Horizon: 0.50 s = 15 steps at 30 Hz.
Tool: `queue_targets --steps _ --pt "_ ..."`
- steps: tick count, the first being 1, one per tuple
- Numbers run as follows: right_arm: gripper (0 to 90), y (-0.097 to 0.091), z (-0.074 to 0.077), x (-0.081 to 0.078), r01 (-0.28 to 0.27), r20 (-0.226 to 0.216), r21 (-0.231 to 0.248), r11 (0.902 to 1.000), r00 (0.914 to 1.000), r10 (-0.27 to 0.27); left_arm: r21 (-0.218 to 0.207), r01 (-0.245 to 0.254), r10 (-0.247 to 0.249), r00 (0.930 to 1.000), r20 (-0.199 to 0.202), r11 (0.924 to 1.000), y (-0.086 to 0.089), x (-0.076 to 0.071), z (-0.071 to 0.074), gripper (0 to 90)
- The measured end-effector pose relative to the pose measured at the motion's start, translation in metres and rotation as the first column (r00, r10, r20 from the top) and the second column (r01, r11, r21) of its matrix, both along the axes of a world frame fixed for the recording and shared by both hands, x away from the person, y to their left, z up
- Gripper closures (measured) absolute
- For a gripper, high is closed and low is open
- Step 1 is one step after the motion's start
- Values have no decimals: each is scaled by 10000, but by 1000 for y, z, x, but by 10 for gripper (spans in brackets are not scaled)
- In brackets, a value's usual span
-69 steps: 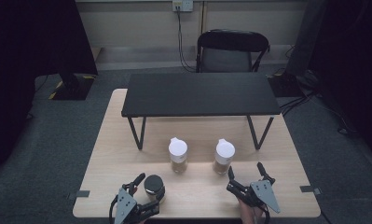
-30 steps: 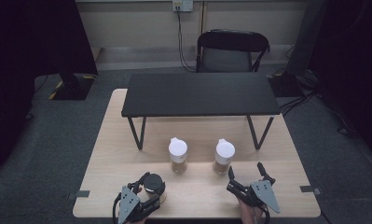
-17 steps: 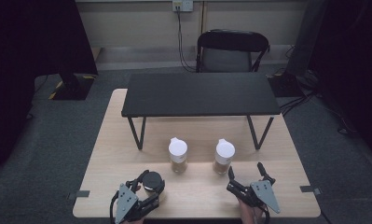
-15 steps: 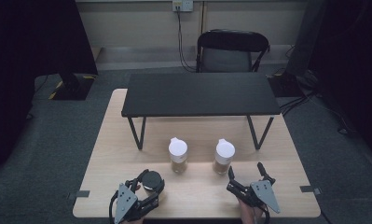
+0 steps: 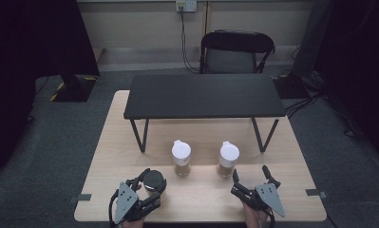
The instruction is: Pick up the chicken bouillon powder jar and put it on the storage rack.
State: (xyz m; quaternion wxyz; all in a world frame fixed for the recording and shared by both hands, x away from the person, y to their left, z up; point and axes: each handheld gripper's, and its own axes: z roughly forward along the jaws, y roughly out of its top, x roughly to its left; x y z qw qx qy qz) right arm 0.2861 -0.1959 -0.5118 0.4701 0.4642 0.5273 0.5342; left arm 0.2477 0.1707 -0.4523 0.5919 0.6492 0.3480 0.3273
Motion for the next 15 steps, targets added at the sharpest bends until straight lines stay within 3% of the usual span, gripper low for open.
queue_targets --steps 15 --pt "0 0 0 0 -6 9 -4 10000 10000 6 -89 -17 18 10000 48 10000 3 9 16 350"
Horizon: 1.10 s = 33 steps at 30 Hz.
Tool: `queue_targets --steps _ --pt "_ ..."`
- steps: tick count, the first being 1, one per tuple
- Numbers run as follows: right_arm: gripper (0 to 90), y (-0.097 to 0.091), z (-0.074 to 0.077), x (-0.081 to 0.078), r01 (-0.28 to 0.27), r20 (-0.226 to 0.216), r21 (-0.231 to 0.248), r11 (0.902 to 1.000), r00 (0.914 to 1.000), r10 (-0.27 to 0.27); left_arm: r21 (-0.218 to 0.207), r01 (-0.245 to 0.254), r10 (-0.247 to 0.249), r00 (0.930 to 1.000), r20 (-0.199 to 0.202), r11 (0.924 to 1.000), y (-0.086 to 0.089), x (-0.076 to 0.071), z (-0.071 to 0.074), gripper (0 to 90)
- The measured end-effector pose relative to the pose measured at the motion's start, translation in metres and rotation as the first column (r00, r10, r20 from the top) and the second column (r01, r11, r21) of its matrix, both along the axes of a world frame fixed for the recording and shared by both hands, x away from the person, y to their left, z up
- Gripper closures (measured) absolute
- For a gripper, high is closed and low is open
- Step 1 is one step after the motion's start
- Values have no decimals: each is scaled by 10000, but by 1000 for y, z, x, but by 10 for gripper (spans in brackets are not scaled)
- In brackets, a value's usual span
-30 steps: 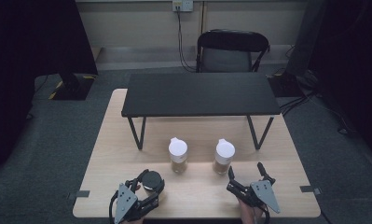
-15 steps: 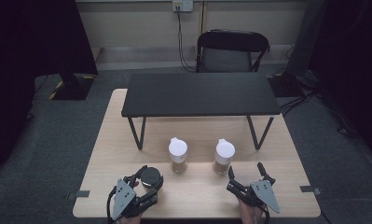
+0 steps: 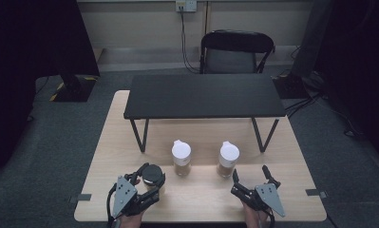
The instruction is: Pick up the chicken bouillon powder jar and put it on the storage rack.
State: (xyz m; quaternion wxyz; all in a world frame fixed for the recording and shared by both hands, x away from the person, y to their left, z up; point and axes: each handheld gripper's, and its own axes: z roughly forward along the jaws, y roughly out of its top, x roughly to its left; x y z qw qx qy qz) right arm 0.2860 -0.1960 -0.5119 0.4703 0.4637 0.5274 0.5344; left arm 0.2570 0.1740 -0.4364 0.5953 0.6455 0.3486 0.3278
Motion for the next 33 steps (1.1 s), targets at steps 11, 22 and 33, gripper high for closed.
queue_targets --steps 11,22,33 --pt "0 0 0 0 -11 2 -4 10000 10000 11 -53 -2 3 9999 124 10000 5 11 19 350" --pt "0 0 0 0 -12 0 -2 10000 10000 12 -10 133 -133 9994 316 9999 1 20 41 351" --pt "0 0 0 0 -34 2 -13 10000 10000 34 145 197 -203 9988 454 9997 -4 27 57 351"
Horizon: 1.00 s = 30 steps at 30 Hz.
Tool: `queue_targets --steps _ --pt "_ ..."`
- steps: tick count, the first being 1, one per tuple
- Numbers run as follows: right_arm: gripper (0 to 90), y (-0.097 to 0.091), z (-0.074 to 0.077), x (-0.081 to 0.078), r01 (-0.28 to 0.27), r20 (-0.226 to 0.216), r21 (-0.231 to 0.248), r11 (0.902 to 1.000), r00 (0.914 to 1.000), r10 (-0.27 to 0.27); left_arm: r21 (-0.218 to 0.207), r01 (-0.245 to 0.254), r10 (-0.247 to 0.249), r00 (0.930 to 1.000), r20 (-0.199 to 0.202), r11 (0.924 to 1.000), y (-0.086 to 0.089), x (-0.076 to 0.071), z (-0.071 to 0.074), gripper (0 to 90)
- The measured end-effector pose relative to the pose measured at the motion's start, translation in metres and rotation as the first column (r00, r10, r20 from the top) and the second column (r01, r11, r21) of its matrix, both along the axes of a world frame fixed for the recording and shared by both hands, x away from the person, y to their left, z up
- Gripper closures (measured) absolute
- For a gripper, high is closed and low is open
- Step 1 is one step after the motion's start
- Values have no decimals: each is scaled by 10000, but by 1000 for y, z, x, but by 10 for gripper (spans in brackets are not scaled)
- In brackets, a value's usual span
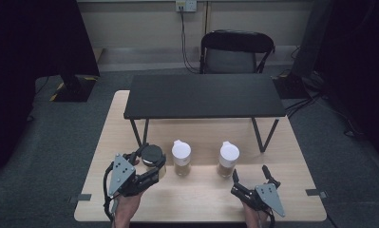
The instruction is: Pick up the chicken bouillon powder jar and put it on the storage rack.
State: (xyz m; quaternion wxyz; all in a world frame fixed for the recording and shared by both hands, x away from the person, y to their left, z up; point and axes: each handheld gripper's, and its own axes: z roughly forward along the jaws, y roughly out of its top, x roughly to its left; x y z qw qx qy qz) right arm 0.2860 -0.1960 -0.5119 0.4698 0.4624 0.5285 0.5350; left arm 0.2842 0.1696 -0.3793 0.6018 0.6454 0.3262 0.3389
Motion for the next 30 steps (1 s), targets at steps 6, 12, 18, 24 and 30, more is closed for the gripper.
queue_targets --steps 6,12,18,24,30 --pt "0 0 0 0 9 6 8 10000 10000 -9 -10 -7 7 10000 -56 10000 -1 5 6 351" --pt "0 0 0 0 5 10 11 10000 10000 -5 -170 -19 17 9999 -152 9999 -1 11 12 351" --pt "0 0 0 0 -2 18 20 10000 10000 2 -176 22 -24 9999 -139 9998 -3 15 21 351" --pt "0 0 0 0 -8 37 26 10000 10000 7 -122 70 -70 10000 -51 9999 -3 21 30 351" --pt "0 0 0 0 -1 35 29 10000 10000 1 -108 19 -20 9999 -144 9999 -3 28 35 351"
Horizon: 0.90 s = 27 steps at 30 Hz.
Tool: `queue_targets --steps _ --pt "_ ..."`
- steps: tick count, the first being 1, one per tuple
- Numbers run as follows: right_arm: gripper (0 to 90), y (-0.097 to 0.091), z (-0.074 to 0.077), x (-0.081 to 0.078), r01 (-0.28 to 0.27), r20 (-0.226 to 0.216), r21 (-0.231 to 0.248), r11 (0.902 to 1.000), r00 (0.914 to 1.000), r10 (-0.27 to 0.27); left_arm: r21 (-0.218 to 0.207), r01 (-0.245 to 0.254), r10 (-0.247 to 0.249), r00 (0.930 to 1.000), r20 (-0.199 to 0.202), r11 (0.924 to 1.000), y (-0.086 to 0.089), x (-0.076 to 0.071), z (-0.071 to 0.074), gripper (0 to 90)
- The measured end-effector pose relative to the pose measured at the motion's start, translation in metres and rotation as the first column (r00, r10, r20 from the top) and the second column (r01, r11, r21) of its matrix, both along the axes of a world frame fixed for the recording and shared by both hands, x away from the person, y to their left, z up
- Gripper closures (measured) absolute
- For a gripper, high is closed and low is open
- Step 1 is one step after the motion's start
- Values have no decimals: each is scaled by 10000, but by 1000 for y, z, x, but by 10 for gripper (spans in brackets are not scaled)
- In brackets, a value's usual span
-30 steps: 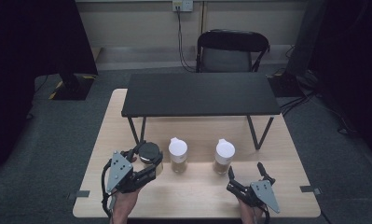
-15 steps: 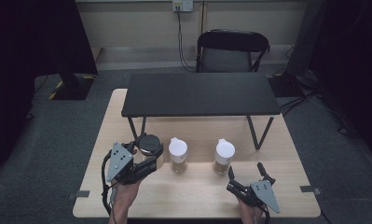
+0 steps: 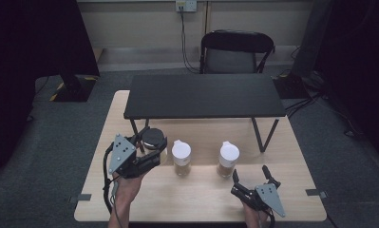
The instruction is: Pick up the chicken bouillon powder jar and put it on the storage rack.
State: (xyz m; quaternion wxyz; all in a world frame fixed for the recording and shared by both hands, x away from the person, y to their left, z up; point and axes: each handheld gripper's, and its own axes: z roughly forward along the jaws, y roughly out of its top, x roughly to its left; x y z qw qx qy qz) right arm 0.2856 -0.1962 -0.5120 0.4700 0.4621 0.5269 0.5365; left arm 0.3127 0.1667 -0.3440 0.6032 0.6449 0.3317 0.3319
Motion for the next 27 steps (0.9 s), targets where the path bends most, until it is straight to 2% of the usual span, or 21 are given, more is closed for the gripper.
queue_targets --steps 14,27 --pt "0 0 0 0 -19 8 8 10000 10000 19 -2 -278 278 9996 102 9996 4 9 20 351" --pt "0 0 0 0 -12 11 11 10000 10000 12 -7 -410 410 9992 -12 9992 3 24 38 351"
